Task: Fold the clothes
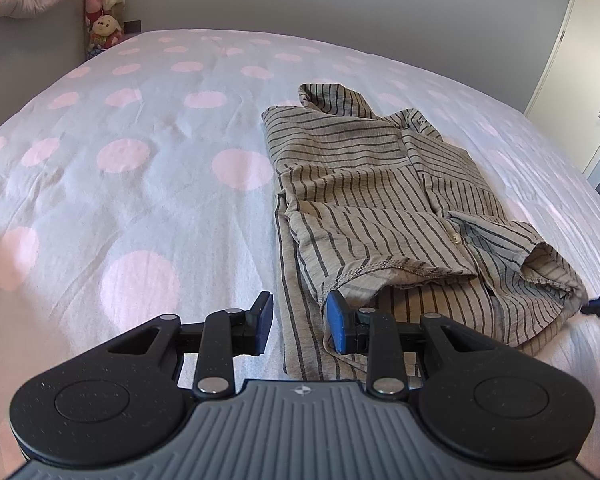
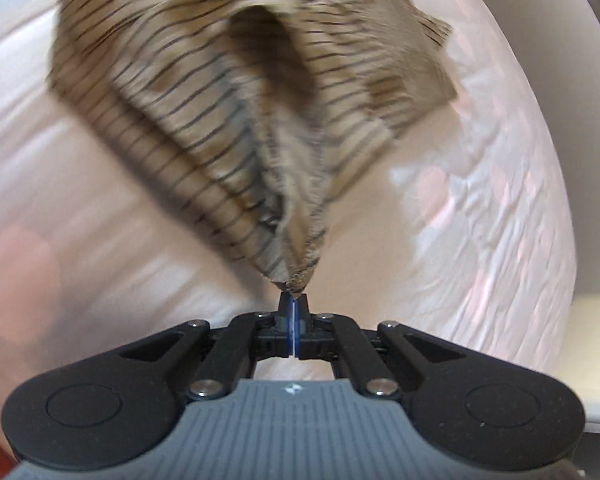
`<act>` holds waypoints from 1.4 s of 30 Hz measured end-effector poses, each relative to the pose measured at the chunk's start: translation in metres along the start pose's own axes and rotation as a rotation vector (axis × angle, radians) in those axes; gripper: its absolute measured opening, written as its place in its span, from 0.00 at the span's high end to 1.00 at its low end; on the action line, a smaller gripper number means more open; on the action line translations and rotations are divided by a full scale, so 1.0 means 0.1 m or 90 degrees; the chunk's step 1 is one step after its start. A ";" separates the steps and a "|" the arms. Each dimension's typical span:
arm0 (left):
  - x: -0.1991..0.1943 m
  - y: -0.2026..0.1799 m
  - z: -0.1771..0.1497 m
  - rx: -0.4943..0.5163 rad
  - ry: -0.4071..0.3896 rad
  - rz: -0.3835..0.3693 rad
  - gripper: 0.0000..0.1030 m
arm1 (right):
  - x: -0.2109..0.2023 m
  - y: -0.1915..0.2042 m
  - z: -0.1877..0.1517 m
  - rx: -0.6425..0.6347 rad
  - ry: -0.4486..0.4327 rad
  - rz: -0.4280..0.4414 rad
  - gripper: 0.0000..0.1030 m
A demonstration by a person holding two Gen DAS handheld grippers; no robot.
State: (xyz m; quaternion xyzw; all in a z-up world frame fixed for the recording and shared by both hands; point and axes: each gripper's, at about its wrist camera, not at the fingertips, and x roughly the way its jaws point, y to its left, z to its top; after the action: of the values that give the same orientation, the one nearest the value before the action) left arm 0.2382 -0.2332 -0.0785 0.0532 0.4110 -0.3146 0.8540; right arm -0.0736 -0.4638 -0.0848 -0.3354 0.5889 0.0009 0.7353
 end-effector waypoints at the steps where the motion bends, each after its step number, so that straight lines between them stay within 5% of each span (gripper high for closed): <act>1: 0.00 0.00 0.00 0.000 0.000 0.000 0.73 | -0.01 0.10 -0.04 -0.026 -0.003 -0.001 0.99; 4: 0.01 0.00 0.00 0.000 0.001 0.002 0.73 | -0.10 0.26 -0.14 -0.054 -0.010 0.011 0.99; 9: 0.02 -0.02 0.00 0.004 0.003 0.003 0.73 | -0.36 0.02 -0.18 0.021 -0.077 -0.012 0.96; 13: 0.02 -0.03 -0.01 0.009 0.007 0.004 0.73 | -0.41 -0.33 -0.14 0.116 -0.126 -0.002 0.76; 17: 0.02 -0.02 -0.02 0.007 0.008 0.005 0.73 | -0.26 -0.45 -0.10 0.154 -0.135 0.043 0.76; 19: 0.03 -0.01 -0.02 0.005 0.009 0.005 0.73 | -0.14 -0.51 -0.07 0.165 -0.147 0.081 0.85; 20: 0.04 -0.01 -0.01 0.005 0.009 0.005 0.73 | -0.13 -0.47 -0.06 0.163 -0.160 0.097 0.94; 23: 0.06 -0.02 -0.01 0.007 0.012 0.003 0.73 | -0.15 -0.20 0.00 0.102 -0.182 0.113 0.97; 30: 0.04 -0.03 -0.02 0.009 0.010 0.005 0.73 | -0.12 0.50 0.09 -0.072 -0.164 0.081 0.97; 34: 0.02 -0.02 -0.01 0.005 0.005 0.004 0.73 | -0.20 0.61 0.08 -0.066 -0.170 0.066 0.97; 37: 0.02 -0.03 -0.01 0.009 0.005 0.001 0.73 | -0.35 0.51 0.13 0.001 -0.213 0.049 0.90; 39: 0.02 -0.04 -0.01 0.011 0.005 0.001 0.73 | -0.45 0.41 0.18 0.043 -0.256 0.023 0.67; 42: 0.01 -0.05 -0.01 0.013 0.003 -0.001 0.73 | -0.54 0.31 0.29 0.085 -0.312 -0.027 0.62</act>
State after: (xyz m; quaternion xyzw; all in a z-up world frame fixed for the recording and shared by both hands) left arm 0.2351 -0.2368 -0.0792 0.0622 0.4102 -0.3193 0.8520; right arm -0.0769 -0.4040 -0.0507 -0.2886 0.3847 0.0280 0.8763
